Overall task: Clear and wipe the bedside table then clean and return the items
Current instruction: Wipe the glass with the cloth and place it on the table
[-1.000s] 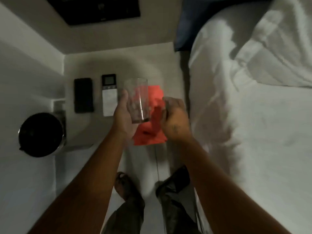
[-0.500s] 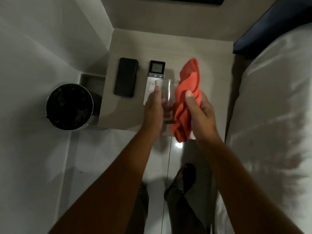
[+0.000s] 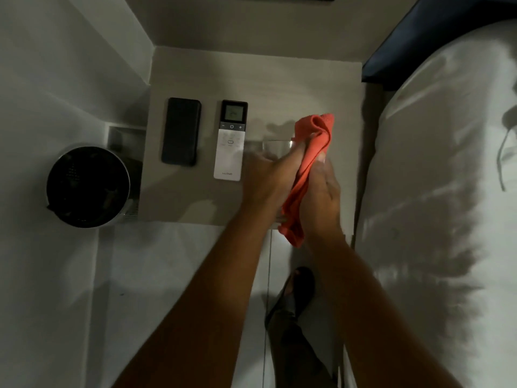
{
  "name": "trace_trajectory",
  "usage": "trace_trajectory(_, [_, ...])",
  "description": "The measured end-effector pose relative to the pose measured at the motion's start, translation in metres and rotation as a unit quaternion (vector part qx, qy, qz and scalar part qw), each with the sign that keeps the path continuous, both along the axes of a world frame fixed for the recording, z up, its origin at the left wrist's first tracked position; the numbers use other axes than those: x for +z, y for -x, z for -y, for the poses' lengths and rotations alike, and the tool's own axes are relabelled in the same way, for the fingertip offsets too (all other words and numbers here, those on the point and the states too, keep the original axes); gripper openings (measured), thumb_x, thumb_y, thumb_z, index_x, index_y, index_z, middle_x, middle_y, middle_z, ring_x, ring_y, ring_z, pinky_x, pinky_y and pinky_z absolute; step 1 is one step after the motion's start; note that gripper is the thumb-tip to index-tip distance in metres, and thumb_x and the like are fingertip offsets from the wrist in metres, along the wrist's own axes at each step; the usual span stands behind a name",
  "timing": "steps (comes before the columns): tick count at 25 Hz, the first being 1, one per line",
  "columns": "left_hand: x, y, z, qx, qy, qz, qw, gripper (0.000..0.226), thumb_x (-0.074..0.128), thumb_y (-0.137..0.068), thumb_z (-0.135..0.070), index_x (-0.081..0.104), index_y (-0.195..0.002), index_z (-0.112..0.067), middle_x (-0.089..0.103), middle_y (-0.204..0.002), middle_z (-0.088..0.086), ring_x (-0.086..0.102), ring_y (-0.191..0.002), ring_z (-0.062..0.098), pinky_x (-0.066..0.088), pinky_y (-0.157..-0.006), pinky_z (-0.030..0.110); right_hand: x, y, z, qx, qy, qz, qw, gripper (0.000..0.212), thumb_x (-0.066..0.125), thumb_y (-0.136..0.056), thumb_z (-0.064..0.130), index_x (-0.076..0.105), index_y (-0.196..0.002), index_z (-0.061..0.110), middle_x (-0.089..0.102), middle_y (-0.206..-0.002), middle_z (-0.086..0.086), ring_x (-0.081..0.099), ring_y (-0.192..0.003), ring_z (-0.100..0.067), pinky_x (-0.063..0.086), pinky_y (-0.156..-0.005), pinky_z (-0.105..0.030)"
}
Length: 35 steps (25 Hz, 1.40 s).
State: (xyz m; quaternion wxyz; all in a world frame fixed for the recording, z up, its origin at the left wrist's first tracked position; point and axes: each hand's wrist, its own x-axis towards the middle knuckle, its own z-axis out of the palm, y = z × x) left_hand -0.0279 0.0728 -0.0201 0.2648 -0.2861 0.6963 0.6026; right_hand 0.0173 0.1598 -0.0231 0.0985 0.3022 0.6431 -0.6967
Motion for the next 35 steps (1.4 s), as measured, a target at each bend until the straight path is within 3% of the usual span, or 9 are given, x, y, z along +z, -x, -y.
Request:
trace_trajectory(3, [0.001, 0.003, 0.0, 0.017, -0.068, 0.077, 0.995, 0.074, 0.08, -0.047, -0.079, 0.076, -0.102, -0.03, 0.081, -0.091, -0.006, 0.079, -0.085, 0.016, 0.063, -0.082, 0.039, 0.004, 0.016, -0.012, -0.039, 0.066, 0.092, 0.993, 0.039, 0.045, -0.104, 0.038, 0.073, -0.112, 0.012, 0.078, -0.088, -0.004, 0.077, -0.086, -0.018, 0.064, -0.074, -0.031])
trace_trajectory(6, [0.003, 0.002, -0.005, -0.005, 0.067, -0.076, 0.995, 0.059, 0.079, -0.046, -0.076, 0.074, -0.091, -0.039, 0.077, -0.081, -0.021, 0.073, -0.076, -0.004, 0.06, -0.072, 0.026, 0.005, 0.026, -0.022, -0.059, 0.192, 0.129, 0.971, 0.044, 0.048, -0.101, 0.047, 0.074, -0.111, 0.012, 0.08, -0.103, -0.012, 0.077, -0.098, -0.027, 0.062, -0.084, -0.039])
trace_trajectory(12, [-0.008, -0.002, -0.001, 0.033, -0.008, -0.288, 0.957, 0.049, 0.086, -0.065, -0.029, 0.068, -0.108, -0.017, 0.076, -0.098, -0.005, 0.076, -0.094, 0.013, 0.061, -0.079, 0.026, -0.007, 0.026, -0.023, -0.006, 0.407, 0.109, 0.907, 0.044, 0.052, -0.095, 0.04, 0.079, -0.106, 0.006, 0.078, -0.107, -0.016, 0.076, -0.098, -0.027, 0.063, -0.082, -0.037])
trace_trajectory(16, [-0.03, 0.027, 0.0, 0.03, 0.027, -0.364, 0.931, 0.062, 0.088, -0.059, -0.012, 0.06, -0.114, -0.017, 0.07, -0.106, 0.001, 0.071, -0.102, 0.015, 0.059, -0.092, 0.031, -0.026, 0.003, -0.035, -0.05, 0.448, 0.108, 0.886, 0.069, 0.034, -0.101, 0.064, 0.074, -0.119, 0.011, 0.074, -0.118, -0.015, 0.073, -0.106, -0.031, 0.059, -0.094, -0.048])
trace_trajectory(21, [-0.063, 0.057, 0.016, -0.061, 0.123, -0.371, 0.918, 0.068, 0.09, -0.06, -0.011, 0.057, -0.119, -0.016, 0.062, -0.111, -0.016, 0.061, -0.106, -0.005, 0.045, -0.096, 0.009, -0.03, -0.019, -0.065, -0.064, 0.422, 0.084, 0.9, 0.08, 0.043, -0.084, 0.08, 0.069, -0.129, 0.02, 0.062, -0.14, -0.016, 0.059, -0.131, -0.034, 0.048, -0.108, -0.052])
trace_trajectory(26, [-0.08, 0.062, 0.019, -0.059, 0.133, -0.376, 0.915, 0.07, 0.09, -0.057, -0.022, 0.056, -0.118, -0.026, 0.062, -0.11, -0.028, 0.058, -0.108, -0.017, 0.043, -0.091, 0.002, -0.026, -0.008, -0.079, -0.061, 0.328, 0.093, 0.938, 0.056, 0.052, -0.092, 0.056, 0.07, -0.125, 0.015, 0.07, -0.129, -0.016, 0.068, -0.118, -0.031, 0.059, -0.092, -0.045])
trace_trajectory(30, [-0.089, 0.056, 0.026, -0.066, 0.121, -0.306, 0.942, 0.081, 0.09, -0.063, -0.016, 0.054, -0.135, -0.013, 0.063, -0.128, -0.011, 0.06, -0.12, -0.001, 0.051, -0.102, 0.019, -0.024, 0.005, -0.079, -0.112, 0.235, 0.146, 0.955, 0.047, 0.068, -0.087, 0.01, 0.059, -0.133, 0.009, 0.073, -0.121, -0.018, 0.073, -0.108, -0.032, 0.062, -0.085, -0.046])
trace_trajectory(33, [-0.069, 0.025, 0.024, -0.003, 0.064, -0.217, 0.974, 0.078, 0.086, -0.073, -0.006, 0.047, -0.141, -0.002, 0.062, -0.136, 0.01, 0.065, -0.12, 0.025, 0.055, -0.102, 0.045, -0.005, 0.009, -0.083, -0.178, 0.24, 0.137, 0.944, 0.043, 0.065, -0.094, 0.013, 0.057, -0.136, 0.004, 0.067, -0.13, -0.023, 0.065, -0.121, -0.038, 0.051, -0.103, -0.057])
trace_trajectory(35, [-0.041, -0.014, 0.014, 0.064, 0.082, -0.179, 0.978, 0.06, 0.081, -0.079, -0.026, 0.059, -0.131, -0.005, 0.067, -0.126, 0.01, 0.067, -0.113, 0.021, 0.056, -0.099, 0.045, 0.019, 0.005, -0.09, -0.213, 0.26, 0.116, 0.935, 0.043, 0.063, -0.097, 0.016, 0.057, -0.137, 0.001, 0.065, -0.132, -0.025, 0.062, -0.124, -0.039, 0.047, -0.107, -0.059])
